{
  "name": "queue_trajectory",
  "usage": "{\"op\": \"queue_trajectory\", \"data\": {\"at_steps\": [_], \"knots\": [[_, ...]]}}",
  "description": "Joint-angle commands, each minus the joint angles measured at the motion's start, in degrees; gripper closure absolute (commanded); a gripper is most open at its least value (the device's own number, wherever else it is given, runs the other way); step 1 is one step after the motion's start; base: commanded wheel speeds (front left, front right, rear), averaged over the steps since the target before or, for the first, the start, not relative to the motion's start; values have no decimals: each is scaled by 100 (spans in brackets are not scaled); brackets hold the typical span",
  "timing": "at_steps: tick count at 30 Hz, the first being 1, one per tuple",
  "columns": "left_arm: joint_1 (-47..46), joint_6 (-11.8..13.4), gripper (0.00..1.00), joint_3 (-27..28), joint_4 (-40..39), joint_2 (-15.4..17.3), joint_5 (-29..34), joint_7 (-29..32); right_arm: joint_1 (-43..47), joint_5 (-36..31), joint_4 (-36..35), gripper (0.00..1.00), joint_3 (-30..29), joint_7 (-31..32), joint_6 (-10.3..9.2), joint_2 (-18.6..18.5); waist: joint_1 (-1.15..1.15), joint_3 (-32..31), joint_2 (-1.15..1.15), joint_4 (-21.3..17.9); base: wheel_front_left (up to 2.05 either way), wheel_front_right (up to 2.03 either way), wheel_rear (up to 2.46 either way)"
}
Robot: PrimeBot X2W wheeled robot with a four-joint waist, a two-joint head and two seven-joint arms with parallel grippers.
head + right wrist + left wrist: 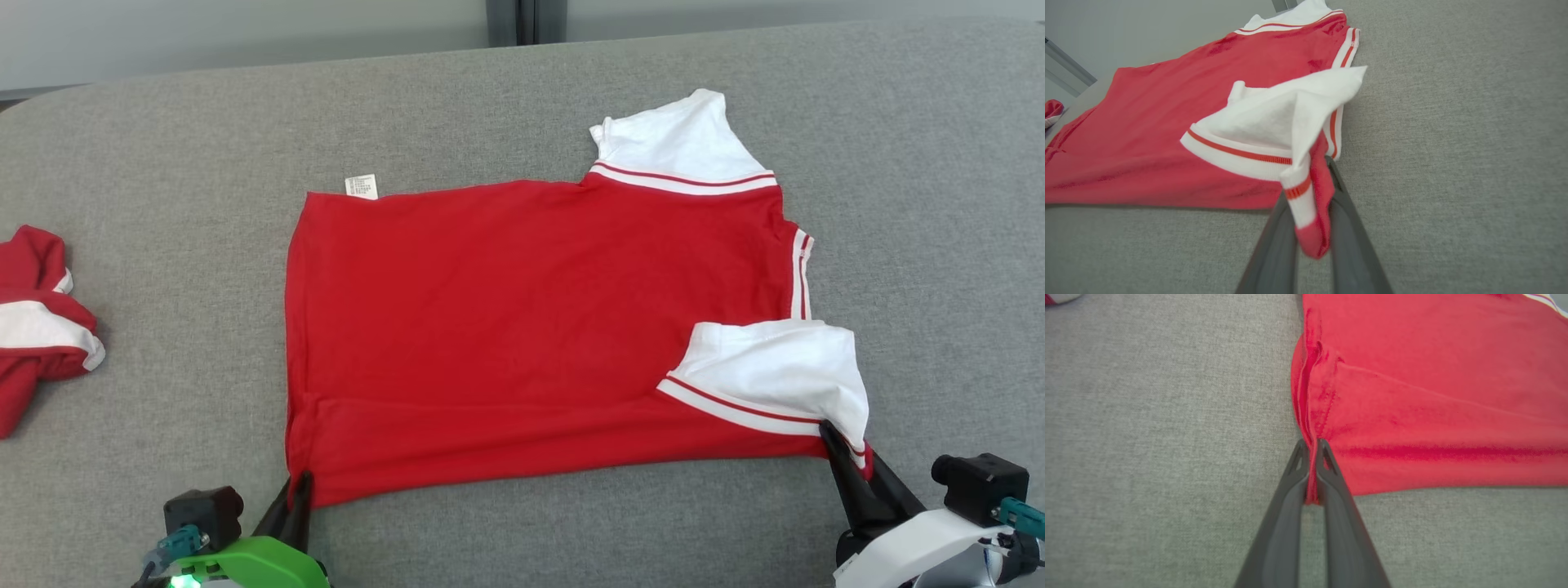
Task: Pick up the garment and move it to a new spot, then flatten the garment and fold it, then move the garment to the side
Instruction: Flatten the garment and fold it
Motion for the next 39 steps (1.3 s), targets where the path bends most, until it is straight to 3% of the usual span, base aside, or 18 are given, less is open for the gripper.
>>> {"op": "queue_trajectory", "data": {"at_steps": [1,2,9,15,23,32,39], "knots": [[105,75,18,-14,-31,33,-13,46,45,-27,-33,0,-54,3,-11,13,0,-50,0,0,0,0,0],[110,104,0,-28,-63,19,35,20,50,-79,-44,0,-66,-32,-11,25,0,-65,0,-7,0,0,0],[-9,493,0,-32,-291,-72,471,-660,-148,-518,-266,0,-433,-310,-10,74,0,-152,0,-57,0,0,0],[-290,767,0,91,-649,-96,788,-1446,-380,-1021,-952,0,-814,-310,-9,196,0,-205,0,-105,0,0,0],[-528,931,0,66,-1146,19,1079,-1551,-511,-1354,-1664,0,-825,112,-8,381,0,-264,0,-128,0,0,0],[-594,918,0,-6,-1219,69,1063,-1400,-456,-1343,-1830,0,-830,227,-8,484,0,-174,0,-106,0,0,0],[-1899,458,0,-153,-857,237,880,-777,-711,-1321,-1983,0,-852,271,-8,516,0,405,0,-118,0,0,0]]}}
